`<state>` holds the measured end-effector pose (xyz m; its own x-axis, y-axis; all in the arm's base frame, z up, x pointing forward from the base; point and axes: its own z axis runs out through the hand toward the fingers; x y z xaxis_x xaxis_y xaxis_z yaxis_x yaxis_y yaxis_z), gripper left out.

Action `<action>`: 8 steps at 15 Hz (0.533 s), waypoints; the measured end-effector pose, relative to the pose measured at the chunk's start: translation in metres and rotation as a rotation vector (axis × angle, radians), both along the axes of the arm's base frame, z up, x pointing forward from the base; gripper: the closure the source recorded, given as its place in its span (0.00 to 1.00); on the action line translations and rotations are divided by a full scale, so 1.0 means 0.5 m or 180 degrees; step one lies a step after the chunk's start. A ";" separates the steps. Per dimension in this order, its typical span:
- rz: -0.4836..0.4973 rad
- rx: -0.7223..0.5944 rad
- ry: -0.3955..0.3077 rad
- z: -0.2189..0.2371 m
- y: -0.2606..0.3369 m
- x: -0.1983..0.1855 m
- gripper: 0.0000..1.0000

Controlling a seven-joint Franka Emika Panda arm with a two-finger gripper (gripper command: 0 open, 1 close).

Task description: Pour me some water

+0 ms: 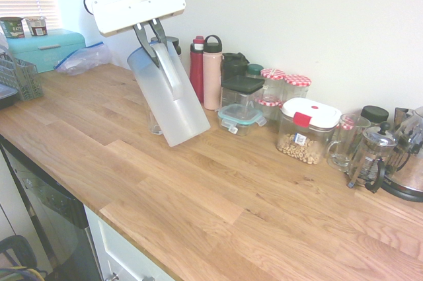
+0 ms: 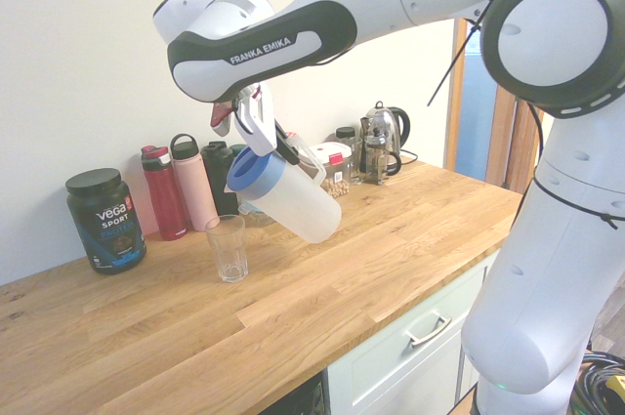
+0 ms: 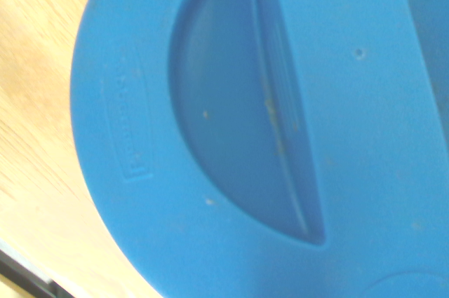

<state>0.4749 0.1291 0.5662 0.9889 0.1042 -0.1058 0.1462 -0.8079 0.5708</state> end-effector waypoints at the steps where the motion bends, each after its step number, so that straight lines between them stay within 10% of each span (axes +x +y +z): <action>1: 0.0009 -0.0064 0.0033 -0.015 0.013 0.005 1.00; 8: 0.0044 -0.0610 0.0271 -0.128 0.050 0.038 1.00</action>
<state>0.4939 0.1541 0.5020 0.9741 0.0876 -0.2083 0.2109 -0.6834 0.6989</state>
